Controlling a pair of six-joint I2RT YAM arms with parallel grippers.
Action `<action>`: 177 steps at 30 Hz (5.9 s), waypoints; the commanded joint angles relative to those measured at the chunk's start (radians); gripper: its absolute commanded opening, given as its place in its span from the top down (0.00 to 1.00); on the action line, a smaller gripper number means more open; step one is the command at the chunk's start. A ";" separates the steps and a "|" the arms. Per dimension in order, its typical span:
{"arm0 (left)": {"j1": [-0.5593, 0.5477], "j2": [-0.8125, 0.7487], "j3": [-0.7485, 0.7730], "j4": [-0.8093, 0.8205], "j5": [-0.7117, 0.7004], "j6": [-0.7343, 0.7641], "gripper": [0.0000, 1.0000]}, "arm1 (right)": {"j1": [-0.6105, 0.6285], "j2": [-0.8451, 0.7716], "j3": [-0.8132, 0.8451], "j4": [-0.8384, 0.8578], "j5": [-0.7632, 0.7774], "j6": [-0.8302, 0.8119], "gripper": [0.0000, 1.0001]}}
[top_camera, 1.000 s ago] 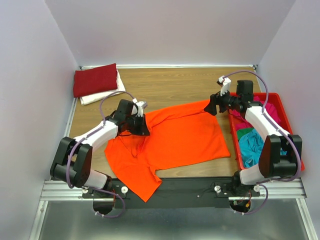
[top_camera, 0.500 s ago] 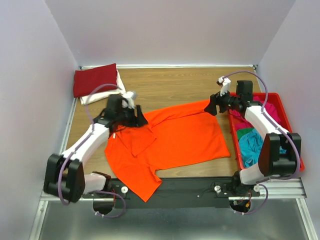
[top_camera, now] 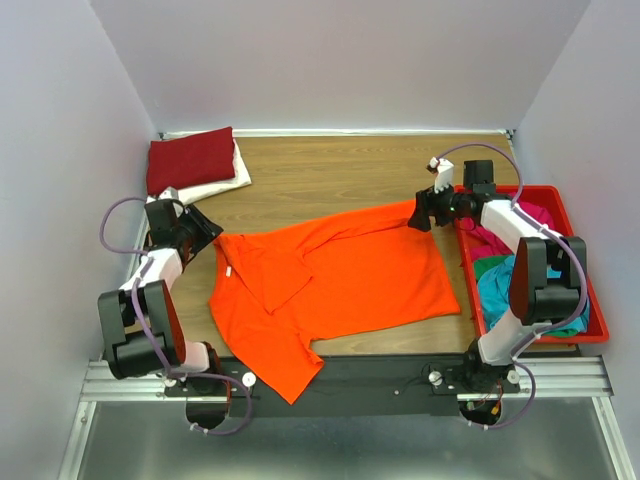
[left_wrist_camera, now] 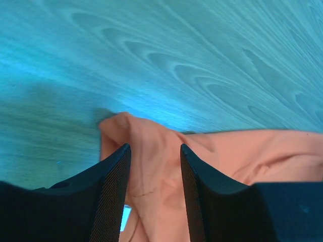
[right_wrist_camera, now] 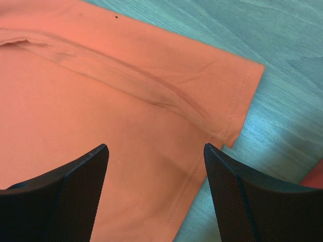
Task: Fold and stack the t-shirts
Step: Fold the tshirt
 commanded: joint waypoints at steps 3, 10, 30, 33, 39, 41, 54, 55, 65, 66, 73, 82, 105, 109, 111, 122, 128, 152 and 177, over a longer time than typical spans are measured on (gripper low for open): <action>0.015 0.088 0.009 0.107 0.046 -0.034 0.49 | -0.001 0.017 0.028 -0.027 0.014 -0.017 0.18; 0.015 0.166 0.039 0.118 0.048 -0.031 0.51 | -0.001 0.025 0.026 -0.027 0.022 -0.023 0.18; 0.046 0.154 -0.001 0.157 0.049 -0.046 0.99 | -0.001 0.272 0.261 -0.031 0.181 0.082 0.20; 0.056 0.140 -0.004 0.154 0.042 -0.042 0.99 | -0.003 0.310 0.288 -0.031 0.195 0.087 0.20; 0.062 0.140 -0.001 0.154 0.046 -0.040 1.00 | 0.008 0.388 0.345 -0.036 0.207 0.102 0.22; 0.062 0.137 -0.003 0.154 0.045 -0.043 1.00 | 0.012 0.407 0.354 -0.039 0.209 0.102 0.23; 0.119 0.160 0.005 0.176 0.068 -0.069 1.00 | 0.022 0.500 0.451 -0.102 0.135 0.132 0.95; 0.121 0.168 0.014 0.174 0.072 -0.071 1.00 | 0.022 0.508 0.465 -0.103 0.135 0.132 0.99; 0.122 0.318 0.204 0.156 0.074 -0.083 1.00 | 0.022 0.609 0.702 -0.103 0.146 0.158 0.99; 0.124 0.327 0.218 0.153 0.069 -0.081 1.00 | 0.022 0.631 0.742 -0.103 0.147 0.164 0.99; 0.122 0.456 0.345 0.131 0.074 -0.077 1.00 | 0.022 0.717 0.923 -0.103 0.144 0.193 0.99; 0.119 0.527 0.473 0.104 0.052 -0.075 1.00 | 0.029 0.864 1.138 -0.103 0.157 0.242 0.99; -0.400 -0.157 0.536 -0.386 -0.095 0.414 0.31 | 0.098 -0.171 0.129 -0.185 -0.391 -0.276 0.21; -0.618 -0.245 0.482 -0.588 -0.165 0.298 0.35 | 0.111 -0.347 -0.036 -0.191 -0.331 -0.289 0.18; -0.770 -0.272 0.445 -0.724 -0.211 0.223 0.39 | 0.111 -0.383 -0.075 -0.195 -0.282 -0.280 0.18; -1.266 -0.362 0.142 -1.002 -0.276 -0.204 0.62 | 0.111 -0.382 -0.129 -0.215 -0.210 -0.241 0.19; -1.369 -0.192 0.135 -0.923 -0.333 -0.252 0.63 | 0.103 -0.354 -0.132 -0.218 -0.210 -0.238 0.19; -1.288 0.060 0.138 -0.833 -0.517 -0.200 0.61 | 0.055 -0.325 -0.138 -0.228 -0.251 -0.241 0.19; -1.246 0.126 0.115 -0.849 -0.454 -0.129 0.74 | 0.023 -0.353 -0.133 -0.238 -0.296 -0.243 0.19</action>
